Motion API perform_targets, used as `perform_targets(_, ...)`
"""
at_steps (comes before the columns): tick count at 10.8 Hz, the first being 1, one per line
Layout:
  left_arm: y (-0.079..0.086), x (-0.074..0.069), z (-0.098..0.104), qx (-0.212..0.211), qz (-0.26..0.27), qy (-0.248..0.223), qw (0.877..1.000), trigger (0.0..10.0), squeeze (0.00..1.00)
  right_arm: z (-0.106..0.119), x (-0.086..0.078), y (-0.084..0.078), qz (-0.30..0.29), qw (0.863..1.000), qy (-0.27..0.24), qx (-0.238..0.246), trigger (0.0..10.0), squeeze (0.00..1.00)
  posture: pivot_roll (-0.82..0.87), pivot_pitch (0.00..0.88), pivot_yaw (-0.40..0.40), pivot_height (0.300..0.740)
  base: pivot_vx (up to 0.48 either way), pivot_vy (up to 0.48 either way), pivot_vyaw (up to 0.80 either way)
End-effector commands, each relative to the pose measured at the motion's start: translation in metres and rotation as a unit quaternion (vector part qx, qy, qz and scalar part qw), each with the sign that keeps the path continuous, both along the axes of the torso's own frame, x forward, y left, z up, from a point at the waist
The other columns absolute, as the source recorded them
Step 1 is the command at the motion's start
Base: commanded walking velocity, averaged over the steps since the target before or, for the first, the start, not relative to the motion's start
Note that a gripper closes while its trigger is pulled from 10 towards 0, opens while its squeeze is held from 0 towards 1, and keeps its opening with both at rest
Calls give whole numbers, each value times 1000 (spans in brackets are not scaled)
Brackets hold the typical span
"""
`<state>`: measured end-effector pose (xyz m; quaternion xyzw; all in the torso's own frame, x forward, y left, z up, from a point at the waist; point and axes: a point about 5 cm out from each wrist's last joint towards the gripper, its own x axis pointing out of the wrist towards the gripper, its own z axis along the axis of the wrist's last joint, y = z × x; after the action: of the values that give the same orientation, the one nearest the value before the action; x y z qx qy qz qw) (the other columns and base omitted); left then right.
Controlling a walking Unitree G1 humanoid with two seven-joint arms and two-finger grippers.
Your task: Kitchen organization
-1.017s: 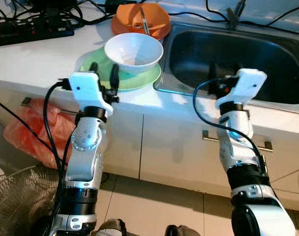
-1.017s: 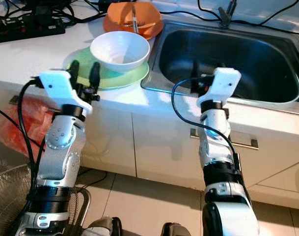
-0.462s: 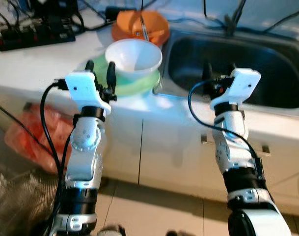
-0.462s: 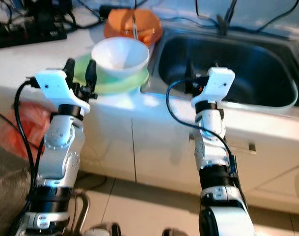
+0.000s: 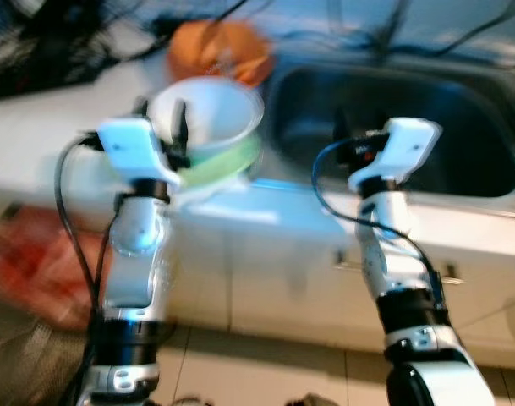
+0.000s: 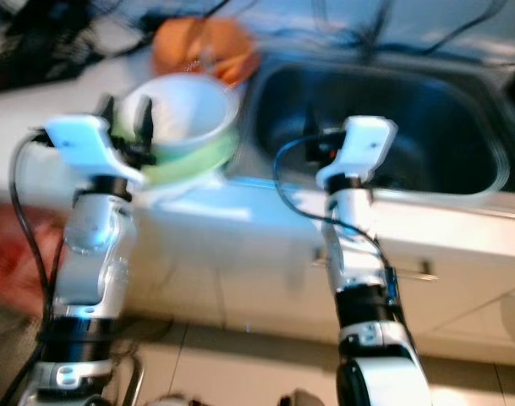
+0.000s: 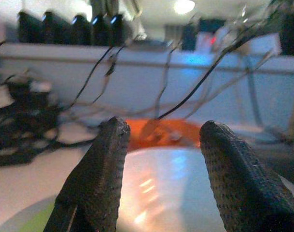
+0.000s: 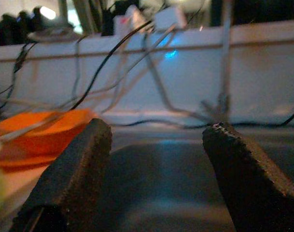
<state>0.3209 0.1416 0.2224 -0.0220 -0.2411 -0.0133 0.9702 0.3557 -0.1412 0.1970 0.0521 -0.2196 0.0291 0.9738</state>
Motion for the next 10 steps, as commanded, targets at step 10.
perform_targets(10, 0, -7, 48, -12, -18, -56, 998, 10000, 0, 1, -1, -6, -8, 1000, 2, 17, 10000, 0, 104, 121, -32, 740, 149, 0, 0)
